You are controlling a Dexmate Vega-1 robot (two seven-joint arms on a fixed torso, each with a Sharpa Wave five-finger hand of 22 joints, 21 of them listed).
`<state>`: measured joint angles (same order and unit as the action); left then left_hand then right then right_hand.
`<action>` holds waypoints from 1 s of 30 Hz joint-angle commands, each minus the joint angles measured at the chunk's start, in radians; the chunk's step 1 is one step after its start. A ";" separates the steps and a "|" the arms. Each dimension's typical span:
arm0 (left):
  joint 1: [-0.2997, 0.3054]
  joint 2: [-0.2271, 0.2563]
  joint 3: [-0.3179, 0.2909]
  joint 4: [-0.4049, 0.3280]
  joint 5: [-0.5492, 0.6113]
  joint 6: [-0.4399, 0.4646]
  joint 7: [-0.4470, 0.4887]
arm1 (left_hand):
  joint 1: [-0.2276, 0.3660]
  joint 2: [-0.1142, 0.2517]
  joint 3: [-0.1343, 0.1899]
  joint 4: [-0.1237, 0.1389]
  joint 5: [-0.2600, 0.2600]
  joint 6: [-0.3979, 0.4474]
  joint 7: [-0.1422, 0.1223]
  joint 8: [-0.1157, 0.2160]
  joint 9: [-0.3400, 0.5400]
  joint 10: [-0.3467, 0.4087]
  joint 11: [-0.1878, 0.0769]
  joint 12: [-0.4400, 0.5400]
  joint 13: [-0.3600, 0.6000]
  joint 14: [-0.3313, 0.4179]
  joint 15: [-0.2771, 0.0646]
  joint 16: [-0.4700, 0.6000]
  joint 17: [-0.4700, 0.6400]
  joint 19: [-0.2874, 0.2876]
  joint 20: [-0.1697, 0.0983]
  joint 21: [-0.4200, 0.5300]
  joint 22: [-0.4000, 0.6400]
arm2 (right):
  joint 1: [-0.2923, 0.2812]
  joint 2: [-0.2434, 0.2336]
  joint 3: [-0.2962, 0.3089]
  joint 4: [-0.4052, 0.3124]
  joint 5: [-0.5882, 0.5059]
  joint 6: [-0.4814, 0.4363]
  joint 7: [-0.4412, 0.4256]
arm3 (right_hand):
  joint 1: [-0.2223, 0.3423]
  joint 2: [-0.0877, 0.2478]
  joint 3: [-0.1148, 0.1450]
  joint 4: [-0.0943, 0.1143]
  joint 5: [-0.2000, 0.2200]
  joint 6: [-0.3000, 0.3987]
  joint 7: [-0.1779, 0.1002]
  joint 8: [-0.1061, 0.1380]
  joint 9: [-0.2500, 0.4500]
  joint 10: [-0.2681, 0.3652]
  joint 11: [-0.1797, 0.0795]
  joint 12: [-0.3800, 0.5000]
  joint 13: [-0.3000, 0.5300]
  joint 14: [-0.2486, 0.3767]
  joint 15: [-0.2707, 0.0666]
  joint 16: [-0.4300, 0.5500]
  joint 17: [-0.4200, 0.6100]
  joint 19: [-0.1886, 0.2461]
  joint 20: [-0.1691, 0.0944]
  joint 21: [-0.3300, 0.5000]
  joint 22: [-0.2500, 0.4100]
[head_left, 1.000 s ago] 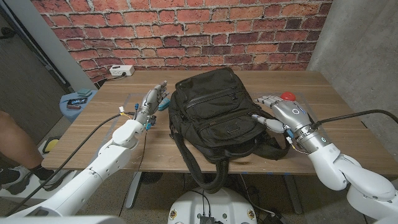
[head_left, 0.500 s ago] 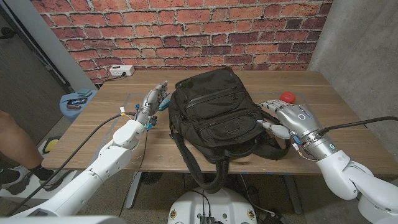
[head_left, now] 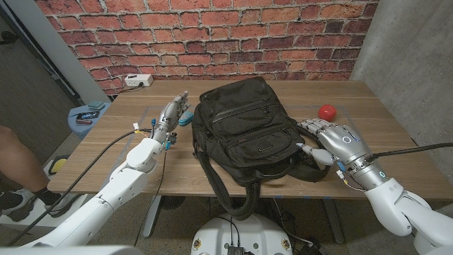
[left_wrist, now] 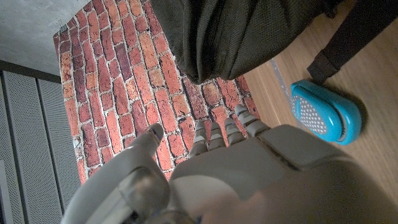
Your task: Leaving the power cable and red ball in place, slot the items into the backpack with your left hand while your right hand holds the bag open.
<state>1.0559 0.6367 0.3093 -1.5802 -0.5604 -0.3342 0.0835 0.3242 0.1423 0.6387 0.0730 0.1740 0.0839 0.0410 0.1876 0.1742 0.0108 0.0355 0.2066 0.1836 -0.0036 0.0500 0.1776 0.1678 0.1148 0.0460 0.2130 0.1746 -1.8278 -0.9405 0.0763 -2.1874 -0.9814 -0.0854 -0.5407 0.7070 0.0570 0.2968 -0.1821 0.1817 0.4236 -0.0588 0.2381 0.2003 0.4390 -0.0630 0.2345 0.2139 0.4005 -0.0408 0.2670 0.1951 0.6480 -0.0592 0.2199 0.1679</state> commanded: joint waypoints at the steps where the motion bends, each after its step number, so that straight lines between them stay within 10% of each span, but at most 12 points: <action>1: 0.018 0.013 -0.013 -0.031 0.018 0.000 0.022 | 0.024 0.029 0.009 -0.002 0.000 0.006 -0.003 -0.004 0.006 0.002 0.003 -0.004 0.004 0.003 0.005 0.000 0.002 0.011 -0.003 -0.001 0.002 | -0.020 0.002 0.007 0.055 -0.064 0.016 -0.058 | 0.020 -0.002 0.005 -0.003 0.007 0.007 -0.011 -0.001 0.002 0.009 -0.011 0.005 0.004 0.011 -0.125 0.001 0.003 0.013 -0.061 -0.003 0.002; 30: 0.073 0.007 -0.027 -0.097 0.047 -0.001 0.078 | 0.024 0.029 0.014 -0.009 0.000 0.011 -0.004 -0.003 0.006 0.009 -0.002 -0.002 0.004 0.008 0.003 0.000 0.001 0.015 -0.002 -0.003 0.003 | 0.020 -0.057 -0.003 0.145 -0.058 0.077 -0.144 | 0.052 -0.004 0.000 0.012 0.008 0.065 -0.035 0.014 0.004 0.051 -0.013 0.020 0.008 0.043 -0.142 0.012 0.014 0.033 -0.073 -0.007 0.003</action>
<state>1.1075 0.6481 0.2878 -1.6620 -0.5166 -0.3282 0.1498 0.3242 0.1424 0.6470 0.0648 0.1740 0.0893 0.0356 0.1876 0.1742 0.0112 0.0351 0.2030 0.1836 -0.0036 0.0500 0.1779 0.1678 0.1198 0.0410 0.2130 0.1746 -1.8356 -0.9826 0.0995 -2.0693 -1.0413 -0.0237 -0.6575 0.7439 0.0491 0.2954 -0.1747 0.1855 0.4737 -0.0945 0.2466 0.2026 0.4786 -0.0778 0.2480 0.2164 0.4328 -0.0442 0.2742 0.2070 0.6734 -0.0629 0.2120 0.1679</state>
